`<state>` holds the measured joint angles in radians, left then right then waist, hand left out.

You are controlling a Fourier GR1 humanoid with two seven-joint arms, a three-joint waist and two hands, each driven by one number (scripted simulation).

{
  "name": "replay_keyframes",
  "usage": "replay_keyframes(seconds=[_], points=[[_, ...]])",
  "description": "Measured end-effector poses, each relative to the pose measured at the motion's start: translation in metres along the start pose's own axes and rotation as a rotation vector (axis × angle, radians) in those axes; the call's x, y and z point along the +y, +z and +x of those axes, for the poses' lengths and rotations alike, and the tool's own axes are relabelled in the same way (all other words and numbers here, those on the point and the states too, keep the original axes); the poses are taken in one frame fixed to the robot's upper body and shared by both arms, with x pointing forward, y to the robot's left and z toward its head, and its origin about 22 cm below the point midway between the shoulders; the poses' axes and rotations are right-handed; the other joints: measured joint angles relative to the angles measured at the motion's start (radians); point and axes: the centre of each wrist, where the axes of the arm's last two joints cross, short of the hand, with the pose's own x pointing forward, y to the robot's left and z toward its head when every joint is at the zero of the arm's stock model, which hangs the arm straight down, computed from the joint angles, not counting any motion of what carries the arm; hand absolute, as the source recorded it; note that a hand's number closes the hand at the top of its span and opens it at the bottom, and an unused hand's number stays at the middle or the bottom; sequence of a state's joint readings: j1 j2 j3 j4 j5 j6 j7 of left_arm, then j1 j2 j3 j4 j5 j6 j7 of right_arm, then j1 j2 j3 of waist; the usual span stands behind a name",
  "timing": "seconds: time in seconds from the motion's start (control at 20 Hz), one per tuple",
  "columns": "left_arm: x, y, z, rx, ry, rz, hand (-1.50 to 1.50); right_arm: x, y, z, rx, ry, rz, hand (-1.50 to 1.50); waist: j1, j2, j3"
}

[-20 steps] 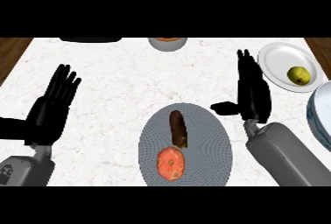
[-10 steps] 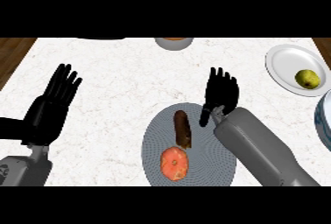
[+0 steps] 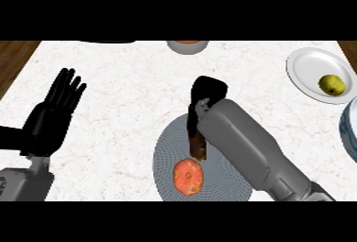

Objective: Pick the sweet potato from the placemat and place it in the bowl

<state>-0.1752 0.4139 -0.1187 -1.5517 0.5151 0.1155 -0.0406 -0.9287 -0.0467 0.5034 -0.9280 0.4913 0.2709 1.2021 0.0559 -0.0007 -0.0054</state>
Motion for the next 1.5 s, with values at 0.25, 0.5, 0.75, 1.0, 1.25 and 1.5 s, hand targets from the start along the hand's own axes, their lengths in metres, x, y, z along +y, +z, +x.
replay_keyframes(seconds=[0.25, 0.5, 0.75, 1.0, 1.25, 1.5], points=[[0.001, -0.002, -0.003, 0.004, -0.001, 0.000, 0.00, -0.007, 0.002, 0.015, 0.015, 0.022, 0.048, -1.50, -0.006, 0.001, 0.002], [0.007, -0.004, -0.001, 0.002, 0.000, 0.009, 0.00, -0.005, 0.002, 0.023, 0.024, 0.039, 0.079, -1.50, -0.011, -0.003, 0.002], [0.010, 0.000, -0.003, 0.006, 0.000, 0.020, 0.00, 0.008, 0.006, 0.028, 0.019, 0.083, 0.052, -1.50, -0.021, -0.007, 0.003], [0.012, 0.002, 0.000, 0.003, -0.002, 0.028, 0.00, 0.026, 0.014, 0.030, -0.004, 0.120, -0.002, -1.50, -0.030, -0.007, 0.004], [0.015, 0.008, -0.002, 0.001, -0.008, 0.039, 0.00, 0.043, 0.017, 0.028, -0.028, 0.147, -0.018, -1.50, -0.041, -0.006, 0.004], [0.015, 0.006, 0.001, 0.000, -0.005, 0.038, 0.00, 0.057, 0.014, 0.023, -0.020, 0.163, -0.007, -1.50, -0.042, -0.003, 0.005]])
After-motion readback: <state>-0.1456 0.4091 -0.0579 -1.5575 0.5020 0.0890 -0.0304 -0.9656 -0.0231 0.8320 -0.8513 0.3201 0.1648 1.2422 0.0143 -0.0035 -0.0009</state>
